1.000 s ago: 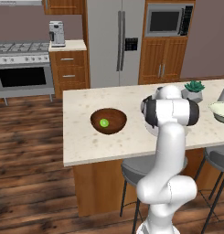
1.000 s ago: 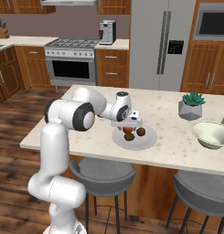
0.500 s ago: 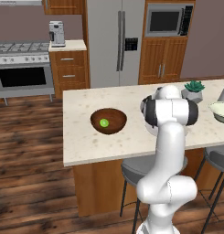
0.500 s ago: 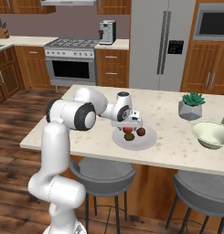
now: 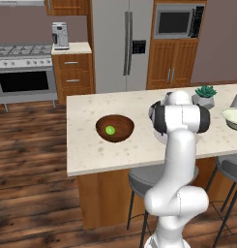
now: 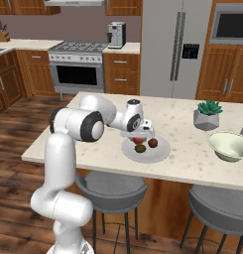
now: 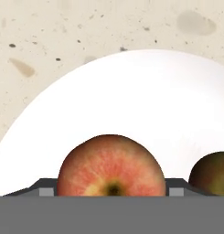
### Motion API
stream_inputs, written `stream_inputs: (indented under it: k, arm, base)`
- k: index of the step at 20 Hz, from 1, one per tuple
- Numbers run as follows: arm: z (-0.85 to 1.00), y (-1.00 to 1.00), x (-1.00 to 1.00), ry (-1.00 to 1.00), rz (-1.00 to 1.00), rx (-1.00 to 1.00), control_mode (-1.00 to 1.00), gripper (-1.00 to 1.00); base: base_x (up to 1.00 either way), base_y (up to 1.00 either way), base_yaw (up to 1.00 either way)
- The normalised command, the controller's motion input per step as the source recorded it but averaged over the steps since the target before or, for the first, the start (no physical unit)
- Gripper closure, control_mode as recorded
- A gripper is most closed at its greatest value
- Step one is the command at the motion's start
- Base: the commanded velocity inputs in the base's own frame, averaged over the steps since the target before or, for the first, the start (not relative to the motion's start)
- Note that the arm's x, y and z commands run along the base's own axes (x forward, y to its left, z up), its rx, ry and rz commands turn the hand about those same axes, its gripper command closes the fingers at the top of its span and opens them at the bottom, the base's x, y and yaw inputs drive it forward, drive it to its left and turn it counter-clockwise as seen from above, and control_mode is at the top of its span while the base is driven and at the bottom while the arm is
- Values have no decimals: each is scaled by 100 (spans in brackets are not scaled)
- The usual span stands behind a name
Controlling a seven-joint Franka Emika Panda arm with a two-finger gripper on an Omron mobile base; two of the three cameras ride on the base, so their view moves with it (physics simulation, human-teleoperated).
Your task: Take the fruits from the plate on the dining counter and place two fruits in each bowl.
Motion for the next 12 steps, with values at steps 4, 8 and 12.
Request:
stream_inputs:
  k: [4, 8, 12]
  arm:
    - [63, 30, -6, -2, 5, 6, -100, 100]
    - [71, 58, -9, -1, 10, 1, -100, 100]
    - [55, 79, -1, 0, 13, 1, -100, 100]
  base:
    - [0, 0, 0]
    - [0, 0, 0]
    - [0, 0, 0]
